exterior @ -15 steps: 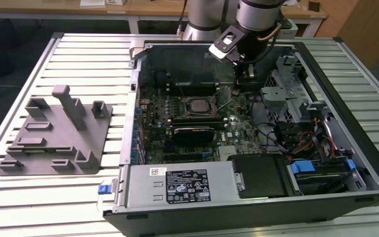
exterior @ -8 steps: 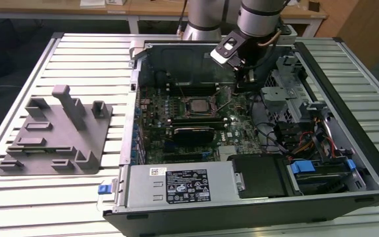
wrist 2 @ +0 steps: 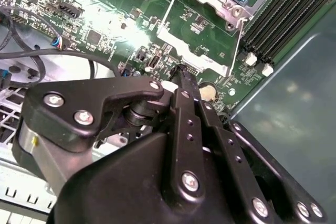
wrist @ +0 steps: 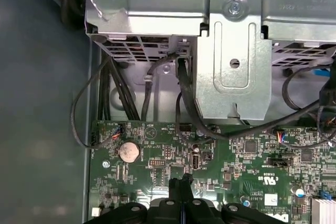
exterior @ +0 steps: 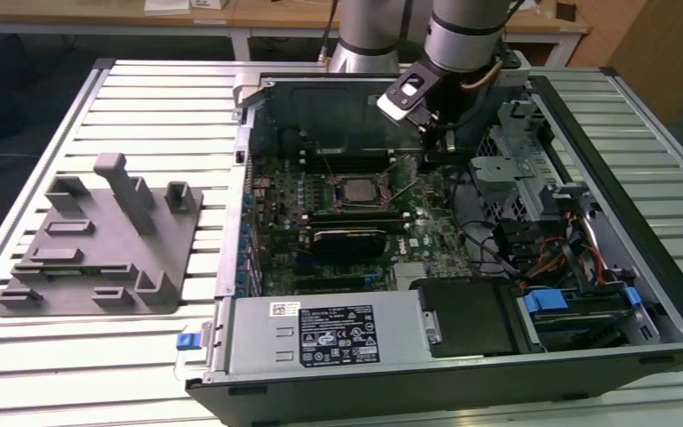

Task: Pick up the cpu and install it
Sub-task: 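Close the cpu cover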

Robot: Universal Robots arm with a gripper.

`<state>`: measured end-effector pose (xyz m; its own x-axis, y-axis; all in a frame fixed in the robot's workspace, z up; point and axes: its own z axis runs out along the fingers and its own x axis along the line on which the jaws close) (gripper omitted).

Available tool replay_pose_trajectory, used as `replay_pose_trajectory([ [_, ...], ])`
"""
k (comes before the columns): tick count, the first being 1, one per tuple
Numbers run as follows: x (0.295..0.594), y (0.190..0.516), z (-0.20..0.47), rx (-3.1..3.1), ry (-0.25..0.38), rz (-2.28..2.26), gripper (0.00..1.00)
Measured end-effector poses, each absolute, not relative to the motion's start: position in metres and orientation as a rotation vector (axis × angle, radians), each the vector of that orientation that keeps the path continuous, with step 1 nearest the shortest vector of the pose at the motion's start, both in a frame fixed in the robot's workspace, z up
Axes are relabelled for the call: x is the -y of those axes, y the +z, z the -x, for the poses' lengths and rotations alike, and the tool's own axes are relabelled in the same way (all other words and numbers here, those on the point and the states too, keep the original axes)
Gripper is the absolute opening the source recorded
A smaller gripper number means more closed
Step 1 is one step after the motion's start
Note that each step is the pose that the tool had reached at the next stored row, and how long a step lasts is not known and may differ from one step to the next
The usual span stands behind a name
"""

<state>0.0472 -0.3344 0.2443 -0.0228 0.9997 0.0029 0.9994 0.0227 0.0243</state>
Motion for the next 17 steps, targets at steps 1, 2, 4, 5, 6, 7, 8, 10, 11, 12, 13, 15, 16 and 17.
replay_pose_trajectory([
  [1, 0.334, 0.244, -0.045, -2.236, 0.03, -2.185, 0.11],
  [2, 0.334, 0.244, -0.044, -2.236, 0.031, -2.185, 0.11],
  [4, 0.334, 0.244, -0.04, -2.236, 0.031, -2.185, 0.11],
  [5, 0.334, 0.244, -0.037, -2.236, 0.031, -2.186, 0.11],
  [6, 0.334, 0.244, -0.035, -2.236, 0.031, -2.185, 0.11],
  [7, 0.334, 0.244, -0.033, -2.236, 0.031, -2.185, 0.11],
  [8, 0.334, 0.244, -0.031, -2.236, 0.031, -2.185, 0.11],
  [10, 0.334, 0.244, -0.027, -2.236, 0.031, -2.186, 0.11],
  [11, 0.334, 0.244, -0.025, -2.236, 0.031, -2.186, 0.11],
  [12, 0.334, 0.244, -0.023, -2.236, 0.031, -2.186, 0.11],
  [13, 0.334, 0.244, -0.022, -2.236, 0.031, -2.186, 0.11],
  [15, 0.334, 0.244, -0.018, -2.236, 0.031, -2.186, 0.11],
  [16, 0.334, 0.244, -0.016, -2.236, 0.031, -2.186, 0.11],
  [17, 0.334, 0.244, -0.015, -2.236, 0.031, -2.186, 0.11],
])
